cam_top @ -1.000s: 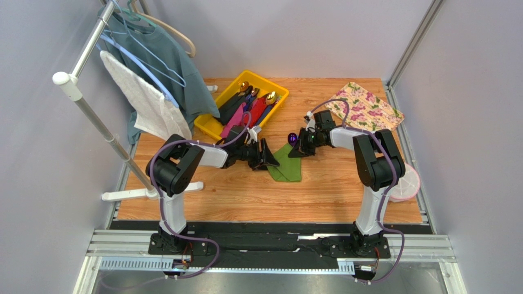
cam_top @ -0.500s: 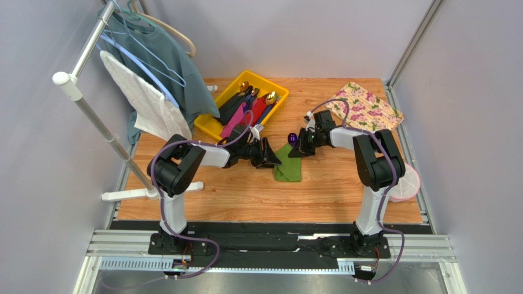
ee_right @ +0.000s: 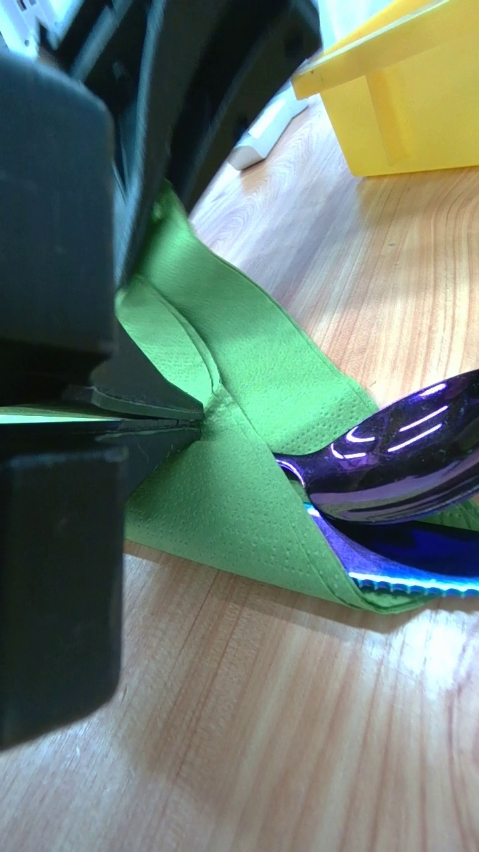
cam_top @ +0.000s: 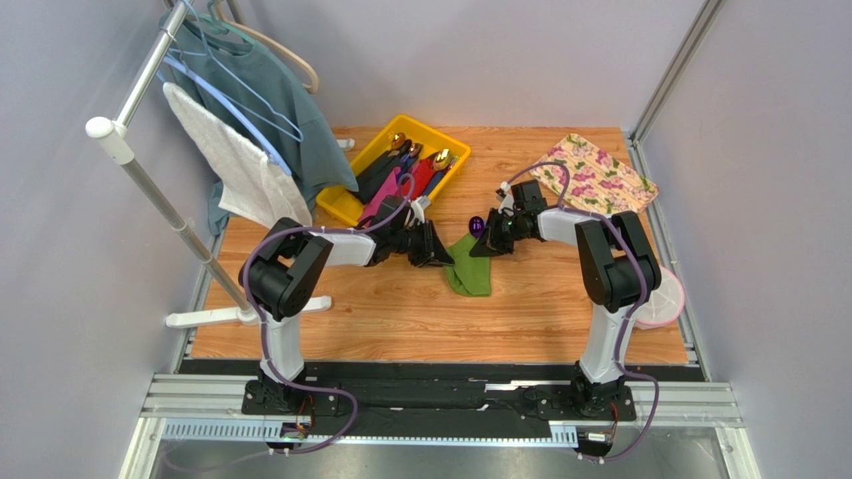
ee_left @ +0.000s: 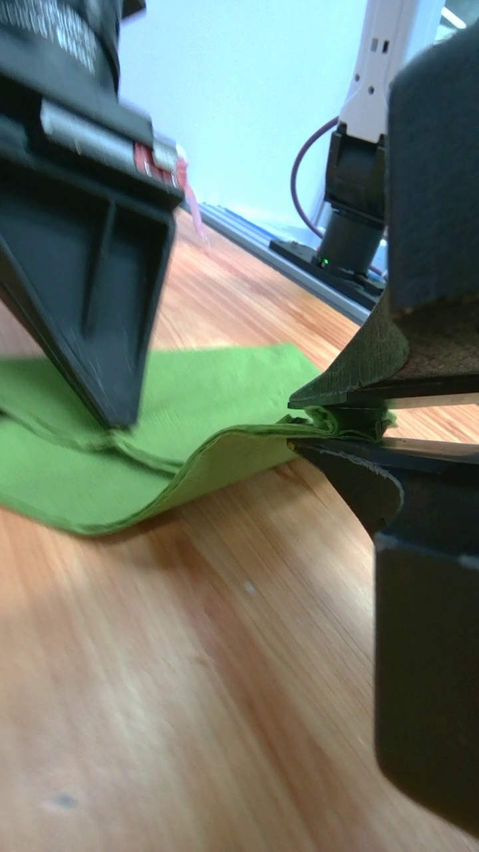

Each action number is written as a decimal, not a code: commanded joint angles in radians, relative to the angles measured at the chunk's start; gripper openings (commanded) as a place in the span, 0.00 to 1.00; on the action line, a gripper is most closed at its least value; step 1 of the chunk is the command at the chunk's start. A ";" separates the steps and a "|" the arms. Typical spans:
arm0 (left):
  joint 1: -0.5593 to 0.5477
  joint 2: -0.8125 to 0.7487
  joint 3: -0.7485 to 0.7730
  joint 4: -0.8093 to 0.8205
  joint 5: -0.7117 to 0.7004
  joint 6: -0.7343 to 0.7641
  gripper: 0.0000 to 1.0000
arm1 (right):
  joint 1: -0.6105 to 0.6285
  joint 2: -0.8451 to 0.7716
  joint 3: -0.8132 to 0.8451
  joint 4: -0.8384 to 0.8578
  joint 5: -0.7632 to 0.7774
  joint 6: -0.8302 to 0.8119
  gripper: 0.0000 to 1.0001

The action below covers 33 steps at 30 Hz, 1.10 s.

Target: Place the utensils on the paper napkin and roll it up

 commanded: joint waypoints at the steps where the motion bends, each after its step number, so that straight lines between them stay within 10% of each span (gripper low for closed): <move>1: -0.010 -0.058 0.064 -0.012 0.024 0.045 0.18 | 0.017 0.032 -0.061 -0.106 0.162 -0.027 0.00; 17: -0.094 0.084 0.162 0.005 0.019 0.014 0.11 | 0.021 0.017 -0.073 -0.109 0.195 0.001 0.00; 33: -0.098 0.177 0.346 -0.493 -0.200 0.298 0.03 | 0.020 -0.056 -0.128 -0.135 0.225 0.018 0.00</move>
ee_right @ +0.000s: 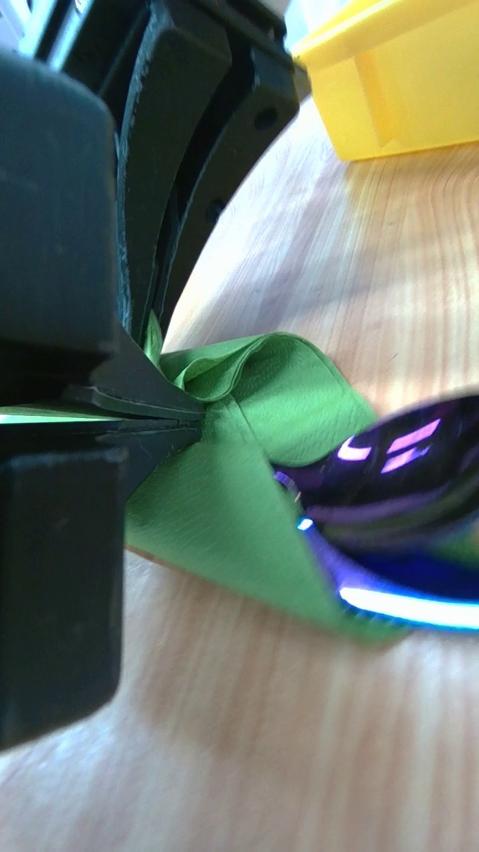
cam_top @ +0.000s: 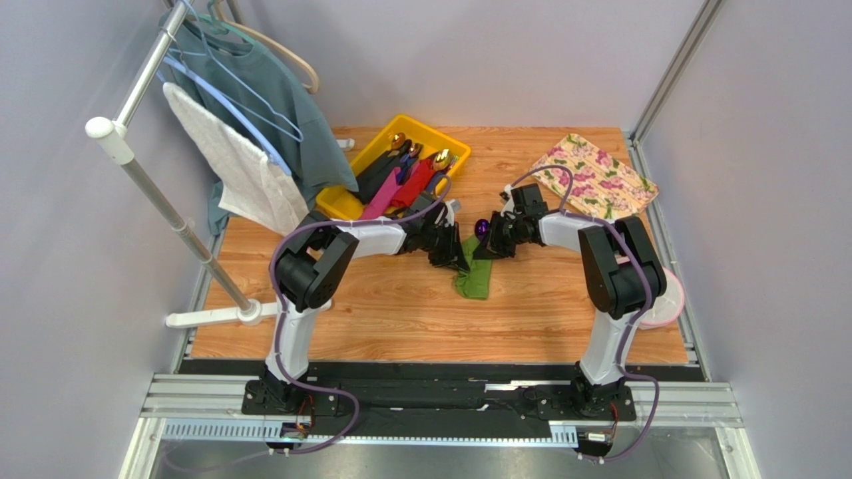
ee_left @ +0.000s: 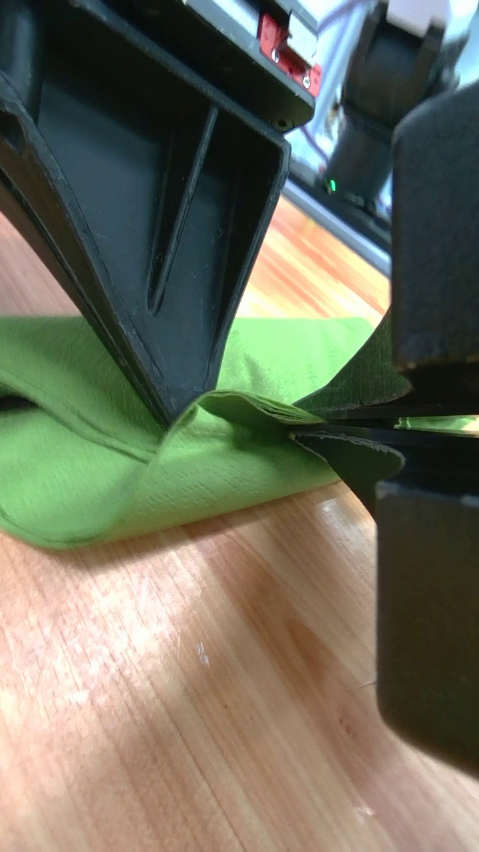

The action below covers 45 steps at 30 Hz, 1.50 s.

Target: Place the utensils on the paper napkin and roll it up

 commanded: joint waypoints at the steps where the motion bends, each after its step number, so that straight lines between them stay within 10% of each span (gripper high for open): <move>1: 0.003 0.015 0.063 -0.220 -0.137 0.171 0.02 | 0.004 -0.017 -0.078 -0.153 0.155 -0.039 0.01; 19: 0.005 0.007 0.051 -0.269 -0.147 0.196 0.00 | -0.019 -0.168 -0.006 -0.201 0.014 -0.067 0.21; 45: 0.078 -0.086 -0.003 -0.130 -0.067 0.131 0.00 | 0.013 0.088 0.095 -0.138 0.092 -0.071 0.03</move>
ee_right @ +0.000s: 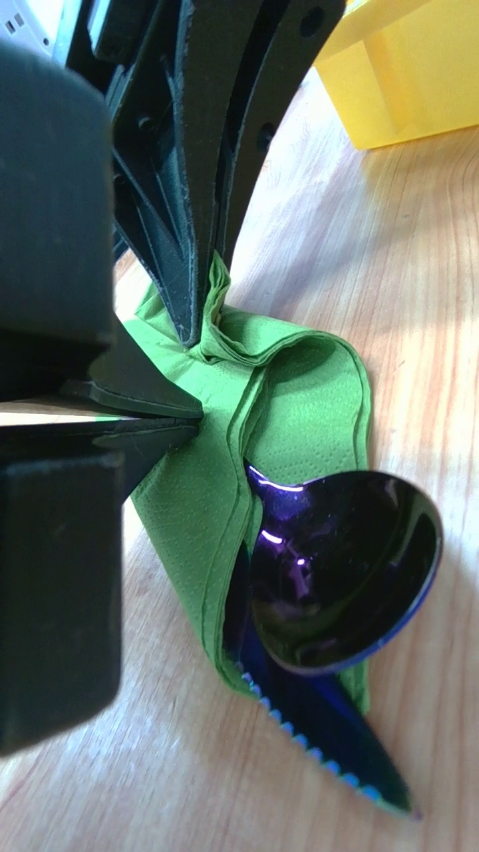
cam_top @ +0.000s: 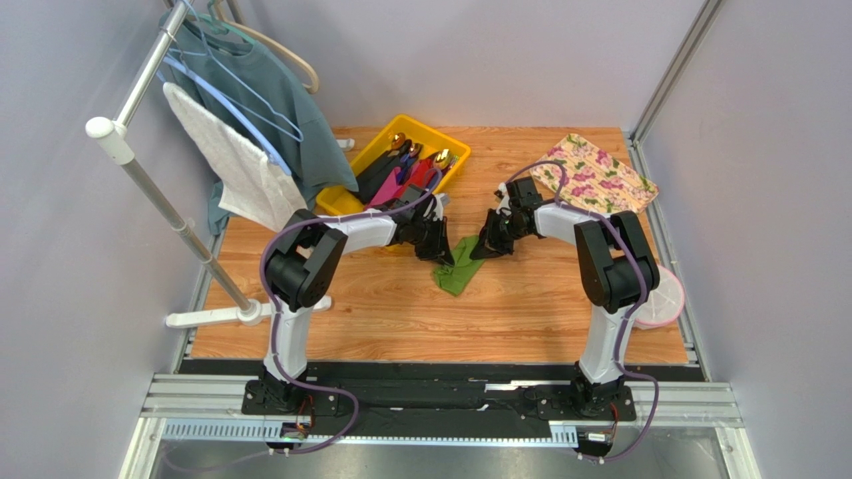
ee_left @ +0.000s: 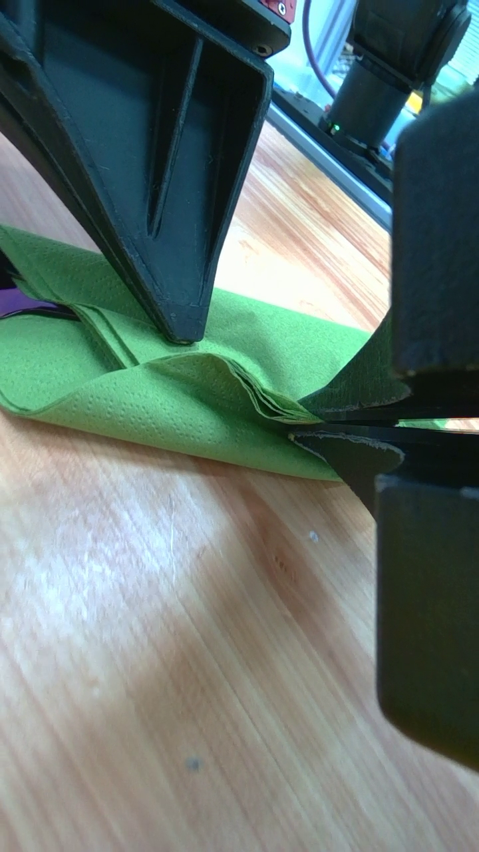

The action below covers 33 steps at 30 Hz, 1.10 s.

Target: Place the utensils on the paper napkin and roll it up

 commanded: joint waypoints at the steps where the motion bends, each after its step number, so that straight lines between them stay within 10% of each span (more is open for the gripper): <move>1: 0.023 -0.061 -0.038 0.038 0.015 -0.017 0.00 | 0.013 0.043 -0.017 0.016 0.116 -0.027 0.03; 33: -0.044 -0.037 -0.122 0.382 0.229 -0.281 0.00 | 0.030 0.077 -0.031 0.033 0.153 0.022 0.00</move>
